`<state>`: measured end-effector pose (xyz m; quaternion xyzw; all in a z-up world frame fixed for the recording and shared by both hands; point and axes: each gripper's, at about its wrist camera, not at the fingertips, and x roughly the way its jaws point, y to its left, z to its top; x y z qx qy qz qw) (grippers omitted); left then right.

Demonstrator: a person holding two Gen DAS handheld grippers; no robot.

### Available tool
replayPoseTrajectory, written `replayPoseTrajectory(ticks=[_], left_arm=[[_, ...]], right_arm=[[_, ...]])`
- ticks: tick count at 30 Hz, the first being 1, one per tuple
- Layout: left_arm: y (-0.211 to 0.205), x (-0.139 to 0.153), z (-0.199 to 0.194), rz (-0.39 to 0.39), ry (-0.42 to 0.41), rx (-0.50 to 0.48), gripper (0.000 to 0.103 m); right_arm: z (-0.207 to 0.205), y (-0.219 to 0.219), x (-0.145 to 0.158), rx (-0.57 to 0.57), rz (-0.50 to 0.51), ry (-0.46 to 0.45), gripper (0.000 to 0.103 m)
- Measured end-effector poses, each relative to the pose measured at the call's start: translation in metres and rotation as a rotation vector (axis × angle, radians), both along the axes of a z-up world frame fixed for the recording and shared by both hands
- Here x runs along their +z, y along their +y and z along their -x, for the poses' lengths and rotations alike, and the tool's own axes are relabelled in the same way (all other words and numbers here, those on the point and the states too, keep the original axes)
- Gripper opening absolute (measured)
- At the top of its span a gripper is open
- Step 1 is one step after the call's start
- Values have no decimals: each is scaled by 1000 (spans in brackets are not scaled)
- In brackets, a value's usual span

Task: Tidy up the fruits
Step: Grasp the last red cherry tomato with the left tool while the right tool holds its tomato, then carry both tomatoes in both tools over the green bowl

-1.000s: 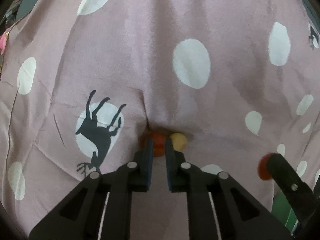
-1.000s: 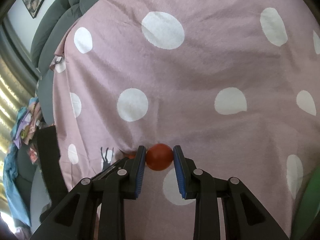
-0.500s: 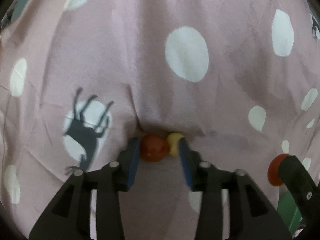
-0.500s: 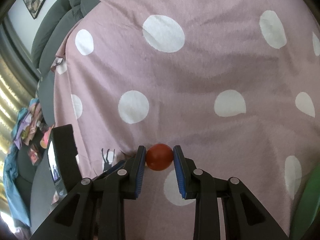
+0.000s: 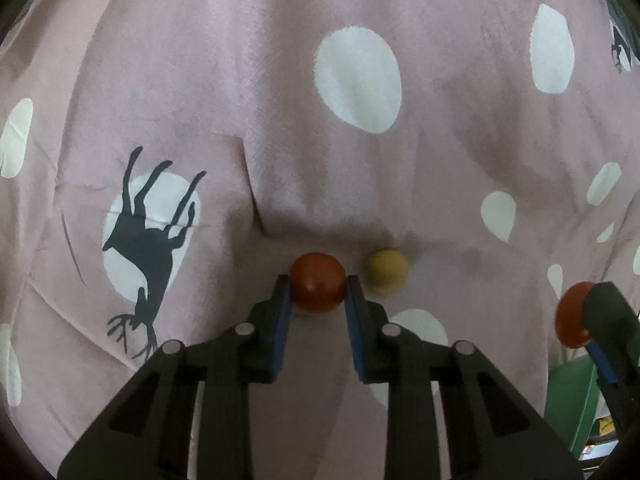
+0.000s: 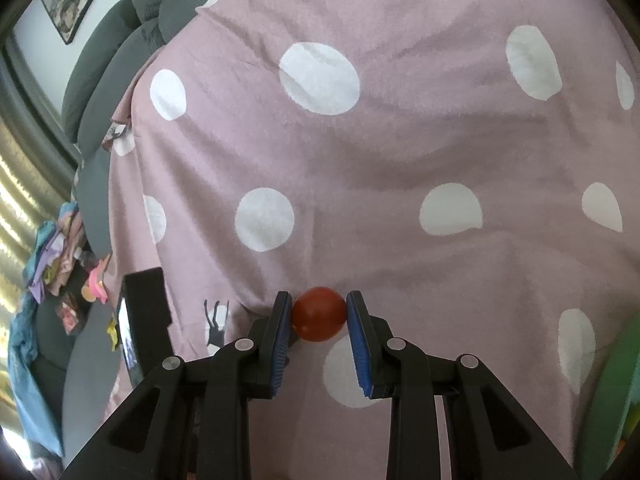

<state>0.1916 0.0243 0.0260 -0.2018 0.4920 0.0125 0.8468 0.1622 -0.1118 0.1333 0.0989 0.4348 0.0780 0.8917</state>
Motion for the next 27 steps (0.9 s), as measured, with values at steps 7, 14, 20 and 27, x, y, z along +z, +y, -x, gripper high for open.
replayPoseTrajectory(ticks=[7, 14, 20, 27], left_arm=[[-6, 13, 7, -20, -31, -26, 26], [-26, 54, 38, -69, -145, -93, 26], [-44, 88, 70, -84, -245, -171, 26], [-80, 120, 110, -97, -355, -301, 26]], right_arm=[[4, -1, 6, -14, 16, -9, 30], [21, -10, 23, -40, 9, -30, 30], [53, -40, 48, -123, -19, -86, 30], [104, -77, 69, -257, 32, -151, 31]])
